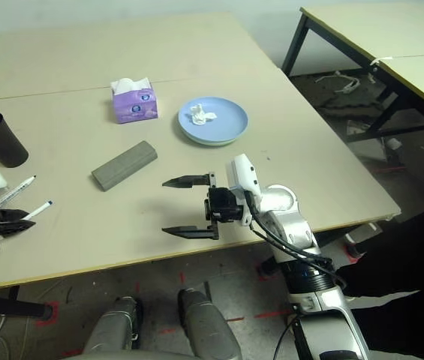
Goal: Organize and tidy the items on the table.
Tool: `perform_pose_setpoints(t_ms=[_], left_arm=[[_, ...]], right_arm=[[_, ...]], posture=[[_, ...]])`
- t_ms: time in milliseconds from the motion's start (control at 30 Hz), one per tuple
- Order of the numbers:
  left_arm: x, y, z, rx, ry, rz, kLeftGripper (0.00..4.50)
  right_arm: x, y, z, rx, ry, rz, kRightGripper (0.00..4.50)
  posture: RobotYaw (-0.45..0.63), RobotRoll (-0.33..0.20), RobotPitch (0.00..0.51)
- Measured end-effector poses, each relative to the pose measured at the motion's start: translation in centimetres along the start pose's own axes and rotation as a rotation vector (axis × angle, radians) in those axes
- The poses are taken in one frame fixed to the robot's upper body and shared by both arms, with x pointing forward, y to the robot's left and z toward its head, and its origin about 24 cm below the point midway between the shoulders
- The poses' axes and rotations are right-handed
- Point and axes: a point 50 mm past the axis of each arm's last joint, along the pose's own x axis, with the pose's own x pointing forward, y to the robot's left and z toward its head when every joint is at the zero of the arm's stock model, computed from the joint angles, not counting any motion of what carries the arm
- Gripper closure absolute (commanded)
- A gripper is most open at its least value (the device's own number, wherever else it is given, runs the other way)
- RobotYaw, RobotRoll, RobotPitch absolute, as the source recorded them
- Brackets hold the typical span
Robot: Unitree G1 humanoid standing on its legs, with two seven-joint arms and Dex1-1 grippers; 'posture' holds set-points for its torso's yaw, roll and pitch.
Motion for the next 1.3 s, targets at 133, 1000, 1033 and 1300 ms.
perform_pose_setpoints(t_ms=[133, 1000, 1033, 1300], left_arm=[[-0.2, -0.2, -0.1, 0.03, -0.008, -0.029, 4.47], [-5.8, -0.9, 1.1, -0.243, -0.904, 0.821, 4.47], [-5.7, -0.9, 1.1, -0.245, -0.908, 0.844, 4.47], [-6.2, 0.6, 4.7, -0.159, -1.018, 0.92, 4.47]], right_arm=[[0.0, -0.1, 0.0, 0.009, 0.0, -0.012, 0.0], [-1.2, -2.7, -1.0, 0.124, 0.011, -0.422, 0.0], [-1.3, -2.6, -1.0, 0.126, 0.012, -0.422, 0.0], [-1.1, -2.5, -1.2, 0.134, 0.013, -0.417, 0.0]], posture=[[-0.13, 0.0, 0.171], [-0.03, 0.0, 0.172], [-0.03, 0.0, 0.172], [-0.04, 0.0, 0.169]])
